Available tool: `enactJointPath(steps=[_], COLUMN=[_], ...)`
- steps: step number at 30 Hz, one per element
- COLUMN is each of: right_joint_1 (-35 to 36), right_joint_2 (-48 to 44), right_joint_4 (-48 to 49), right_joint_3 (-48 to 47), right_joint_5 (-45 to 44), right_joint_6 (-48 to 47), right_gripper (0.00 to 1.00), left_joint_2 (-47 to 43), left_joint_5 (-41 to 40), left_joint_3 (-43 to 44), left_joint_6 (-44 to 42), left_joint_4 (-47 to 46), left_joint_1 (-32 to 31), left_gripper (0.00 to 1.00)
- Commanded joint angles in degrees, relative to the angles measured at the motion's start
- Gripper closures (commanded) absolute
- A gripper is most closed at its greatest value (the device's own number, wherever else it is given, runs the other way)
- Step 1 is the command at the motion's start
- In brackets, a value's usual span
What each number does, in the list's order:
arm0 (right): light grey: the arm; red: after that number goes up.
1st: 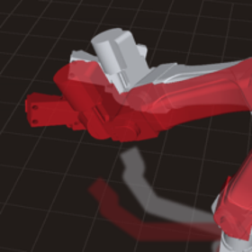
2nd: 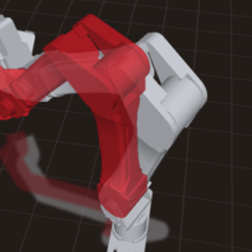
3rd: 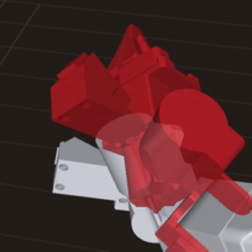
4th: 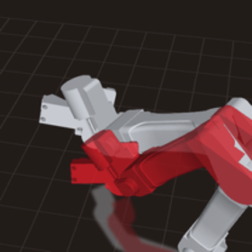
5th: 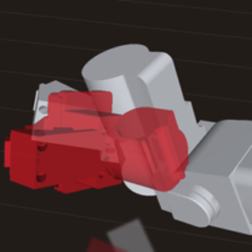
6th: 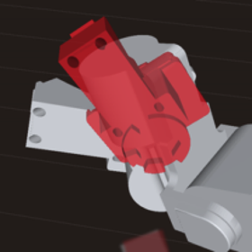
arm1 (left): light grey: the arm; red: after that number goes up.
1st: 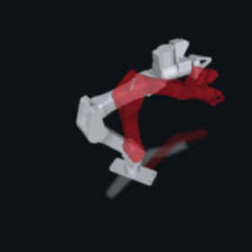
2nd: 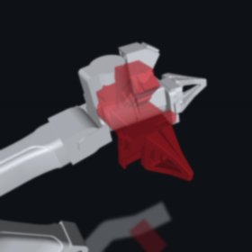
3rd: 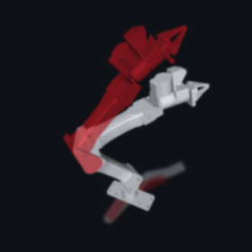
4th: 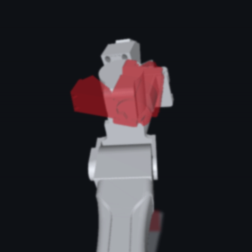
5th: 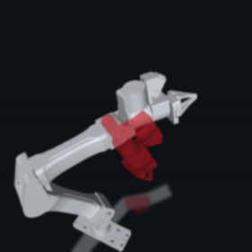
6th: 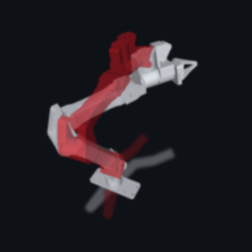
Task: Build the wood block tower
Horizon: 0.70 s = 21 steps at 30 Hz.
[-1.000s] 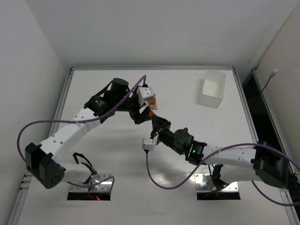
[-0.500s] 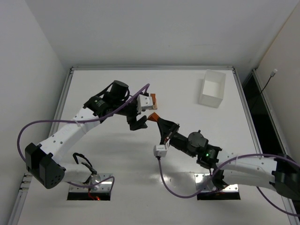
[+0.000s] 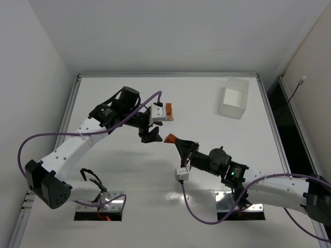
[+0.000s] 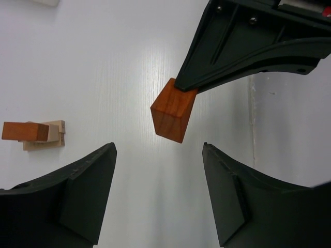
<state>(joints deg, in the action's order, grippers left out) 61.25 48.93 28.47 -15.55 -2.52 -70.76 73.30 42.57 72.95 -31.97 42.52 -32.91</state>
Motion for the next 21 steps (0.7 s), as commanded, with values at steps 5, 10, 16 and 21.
enactJointPath(steps=[5,10,16,21], right_joint_1=[-0.3,-0.3,-0.3,-0.3], right_joint_2=[1.1,1.6,1.6,2.2], right_joint_4=[6.3,6.9,6.2,6.2], right_joint_3=[-0.2,-0.2,-0.8,-1.3], right_joint_5=[4.4,5.4,6.0,7.2], right_joint_6=[-1.9,-2.5,-2.5,-3.0], right_gripper=[1.00,1.00,1.00,1.00], left_joint_2=[3.4,4.7,5.9,7.1], left_joint_5=[6.5,7.0,8.1,9.2], left_joint_3=[5.2,5.8,6.3,7.5], left_joint_6=[-4.2,-6.2,-8.3,-8.8], left_joint_4=[4.7,6.5,7.6,8.8], left_joint_1=[0.5,0.5,1.0,1.0], left_gripper=[0.35,0.31,0.31,0.34])
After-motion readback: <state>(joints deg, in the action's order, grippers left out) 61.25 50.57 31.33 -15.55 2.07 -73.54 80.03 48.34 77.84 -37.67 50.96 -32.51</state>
